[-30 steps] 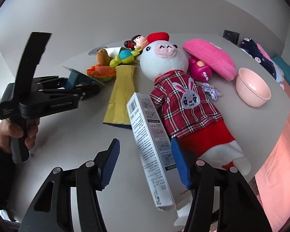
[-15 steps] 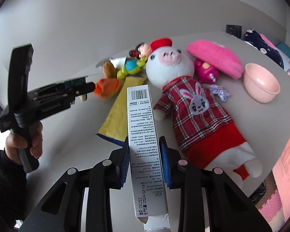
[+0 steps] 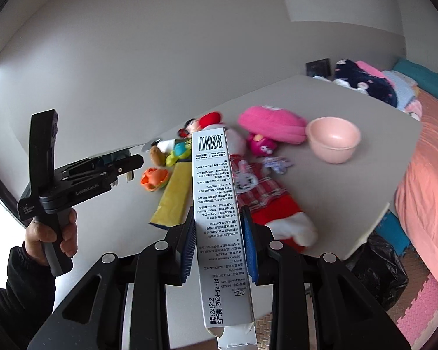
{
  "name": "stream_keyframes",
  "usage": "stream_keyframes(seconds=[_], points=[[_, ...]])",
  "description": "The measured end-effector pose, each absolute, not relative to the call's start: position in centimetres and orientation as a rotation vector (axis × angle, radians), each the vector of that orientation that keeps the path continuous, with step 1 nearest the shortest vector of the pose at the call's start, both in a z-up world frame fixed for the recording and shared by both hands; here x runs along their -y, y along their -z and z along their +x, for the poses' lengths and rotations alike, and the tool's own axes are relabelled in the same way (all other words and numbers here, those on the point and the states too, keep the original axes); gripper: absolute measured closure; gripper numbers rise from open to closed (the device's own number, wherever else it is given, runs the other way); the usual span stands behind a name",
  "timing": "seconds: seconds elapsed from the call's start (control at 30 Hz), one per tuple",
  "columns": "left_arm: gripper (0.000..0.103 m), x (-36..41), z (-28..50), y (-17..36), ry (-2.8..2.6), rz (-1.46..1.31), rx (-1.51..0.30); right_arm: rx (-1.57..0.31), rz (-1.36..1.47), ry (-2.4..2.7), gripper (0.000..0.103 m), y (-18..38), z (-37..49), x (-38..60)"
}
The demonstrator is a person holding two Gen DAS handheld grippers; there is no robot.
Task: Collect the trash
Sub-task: 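Carry both items over the black trash bin and open both tools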
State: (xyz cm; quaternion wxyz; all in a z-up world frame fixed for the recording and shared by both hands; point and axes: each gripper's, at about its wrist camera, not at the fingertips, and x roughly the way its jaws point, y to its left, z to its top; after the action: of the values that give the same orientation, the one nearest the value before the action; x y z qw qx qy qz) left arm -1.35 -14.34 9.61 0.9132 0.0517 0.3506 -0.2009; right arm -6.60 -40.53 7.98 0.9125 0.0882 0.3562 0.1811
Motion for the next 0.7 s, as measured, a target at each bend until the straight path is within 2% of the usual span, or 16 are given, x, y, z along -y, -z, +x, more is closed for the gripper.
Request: stream_keyframes(seconds=[0.3, 0.7], points=[[0.061, 26.2, -1.9, -10.1, 0.607, 0.157, -0.716, -0.695, 0.303, -0.144, 0.072, -8.0, -9.8, 51.5], [0.061, 41.9, -3.4, -8.4, 0.862, 0.288, -0.761, -0.704, 0.449, 0.132, 0.072, -4.5, -12.5, 63.8]])
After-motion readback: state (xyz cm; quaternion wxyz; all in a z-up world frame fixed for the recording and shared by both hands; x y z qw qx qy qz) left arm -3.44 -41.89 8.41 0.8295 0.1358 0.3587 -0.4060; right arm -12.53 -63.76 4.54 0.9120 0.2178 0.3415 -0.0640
